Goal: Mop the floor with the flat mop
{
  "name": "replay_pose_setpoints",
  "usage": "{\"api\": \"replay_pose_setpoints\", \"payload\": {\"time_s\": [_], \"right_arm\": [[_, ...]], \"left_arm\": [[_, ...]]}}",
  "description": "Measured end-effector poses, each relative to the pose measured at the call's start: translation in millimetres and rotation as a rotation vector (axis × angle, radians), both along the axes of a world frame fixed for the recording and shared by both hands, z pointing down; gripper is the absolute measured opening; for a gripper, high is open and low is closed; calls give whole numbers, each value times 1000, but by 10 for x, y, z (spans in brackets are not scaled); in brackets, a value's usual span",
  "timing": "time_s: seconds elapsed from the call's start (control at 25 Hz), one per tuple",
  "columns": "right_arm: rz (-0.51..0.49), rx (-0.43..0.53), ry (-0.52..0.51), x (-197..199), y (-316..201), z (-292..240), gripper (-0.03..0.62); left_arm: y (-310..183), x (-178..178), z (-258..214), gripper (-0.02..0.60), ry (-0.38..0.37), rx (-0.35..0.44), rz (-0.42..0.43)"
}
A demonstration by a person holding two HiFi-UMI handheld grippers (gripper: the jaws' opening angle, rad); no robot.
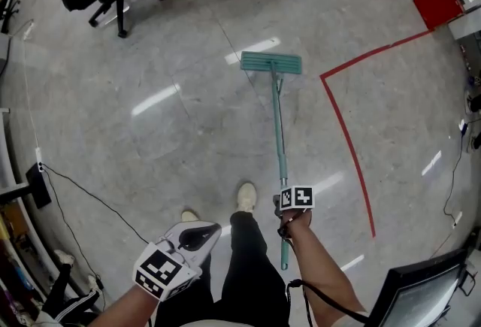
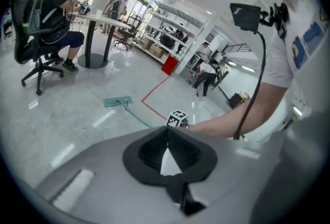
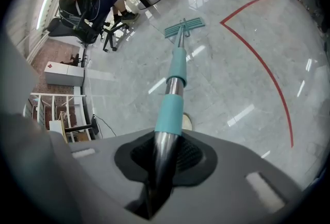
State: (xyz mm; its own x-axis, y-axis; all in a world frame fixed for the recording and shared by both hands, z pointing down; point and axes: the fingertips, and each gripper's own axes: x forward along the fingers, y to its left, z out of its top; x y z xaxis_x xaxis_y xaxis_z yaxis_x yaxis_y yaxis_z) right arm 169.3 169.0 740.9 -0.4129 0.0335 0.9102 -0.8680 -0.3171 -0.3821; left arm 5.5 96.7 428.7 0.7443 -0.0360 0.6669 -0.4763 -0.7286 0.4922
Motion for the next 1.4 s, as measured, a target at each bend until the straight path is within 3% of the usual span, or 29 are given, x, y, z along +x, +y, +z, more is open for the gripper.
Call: {"api": "replay_pose_setpoints", "payload": {"time_s": [0.24, 0.56, 0.72, 0.96, 1.4], "right_arm": [[12, 22, 21, 289, -702, 163, 48], [57, 51, -2, 739, -2066, 183, 46], [79, 63, 2, 778, -2337, 122, 44], [36, 82, 25, 748, -1910, 11, 44], [-7, 43, -17, 155, -3, -430, 44]], "left_arm": [[-83, 21, 86, 3, 5, -10, -45], [-171, -37, 99, 3, -27, -6, -96], [-131, -103, 127, 3, -25, -11, -103], [-71, -120, 125, 3, -15, -12, -105], [229, -282, 24, 3, 14, 7, -7]]}}
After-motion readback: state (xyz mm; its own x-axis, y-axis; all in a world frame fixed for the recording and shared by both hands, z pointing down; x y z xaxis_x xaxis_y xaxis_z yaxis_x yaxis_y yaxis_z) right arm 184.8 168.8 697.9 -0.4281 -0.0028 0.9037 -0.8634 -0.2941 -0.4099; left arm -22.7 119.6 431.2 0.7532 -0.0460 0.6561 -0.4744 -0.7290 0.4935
